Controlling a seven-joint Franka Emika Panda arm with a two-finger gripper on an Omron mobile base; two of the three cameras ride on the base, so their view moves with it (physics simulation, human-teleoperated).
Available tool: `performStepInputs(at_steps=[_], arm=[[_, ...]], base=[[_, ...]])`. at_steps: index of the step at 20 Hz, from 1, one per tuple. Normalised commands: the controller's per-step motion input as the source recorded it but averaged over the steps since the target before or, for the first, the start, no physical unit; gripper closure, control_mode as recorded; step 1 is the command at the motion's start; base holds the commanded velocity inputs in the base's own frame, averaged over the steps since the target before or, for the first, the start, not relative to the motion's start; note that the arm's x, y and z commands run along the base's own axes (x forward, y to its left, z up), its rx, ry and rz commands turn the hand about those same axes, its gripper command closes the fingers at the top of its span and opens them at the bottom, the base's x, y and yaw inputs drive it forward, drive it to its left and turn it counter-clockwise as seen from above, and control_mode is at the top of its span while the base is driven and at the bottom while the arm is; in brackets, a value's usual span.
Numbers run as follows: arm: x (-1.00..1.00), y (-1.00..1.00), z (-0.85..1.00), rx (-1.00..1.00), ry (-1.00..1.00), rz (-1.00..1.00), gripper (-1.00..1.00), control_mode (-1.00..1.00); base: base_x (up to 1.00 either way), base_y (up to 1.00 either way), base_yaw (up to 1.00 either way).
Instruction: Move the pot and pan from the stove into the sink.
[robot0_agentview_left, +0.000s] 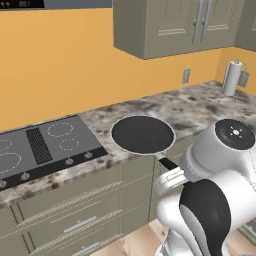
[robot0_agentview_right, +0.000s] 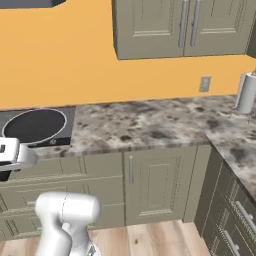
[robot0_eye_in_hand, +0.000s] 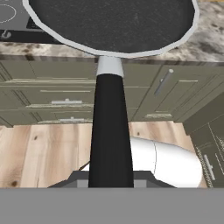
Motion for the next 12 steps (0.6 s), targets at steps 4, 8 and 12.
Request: performStepInputs(at_steps=[4, 8, 12], arm=[[0.00, 0.00, 0.00, 0.00, 0.00, 0.00, 1.00, 1.00], [0.00, 0.00, 0.00, 0.00, 0.00, 0.00, 1.00, 1.00], [0.00, 0.00, 0.00, 0.00, 0.00, 0.00, 1.00, 1.00]], base=[[-0.26, -0.31, -0.14], [-0.05, -0.26, -0.31], [0.00, -0.34, -0.35]])
